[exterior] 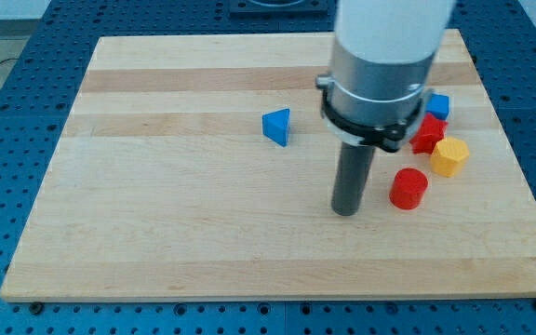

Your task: Place the blue triangle to the bottom of the red circle

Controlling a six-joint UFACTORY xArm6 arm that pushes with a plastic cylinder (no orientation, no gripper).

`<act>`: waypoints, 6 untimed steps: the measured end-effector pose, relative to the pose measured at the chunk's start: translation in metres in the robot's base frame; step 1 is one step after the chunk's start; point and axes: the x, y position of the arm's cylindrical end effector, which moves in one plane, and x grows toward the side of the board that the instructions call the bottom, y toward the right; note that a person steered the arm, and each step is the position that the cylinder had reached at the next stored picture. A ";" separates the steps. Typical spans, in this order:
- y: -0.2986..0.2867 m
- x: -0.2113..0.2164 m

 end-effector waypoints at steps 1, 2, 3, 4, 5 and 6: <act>0.019 -0.001; 0.064 -0.001; 0.100 -0.005; 0.103 -0.006; 0.050 0.014; -0.033 0.004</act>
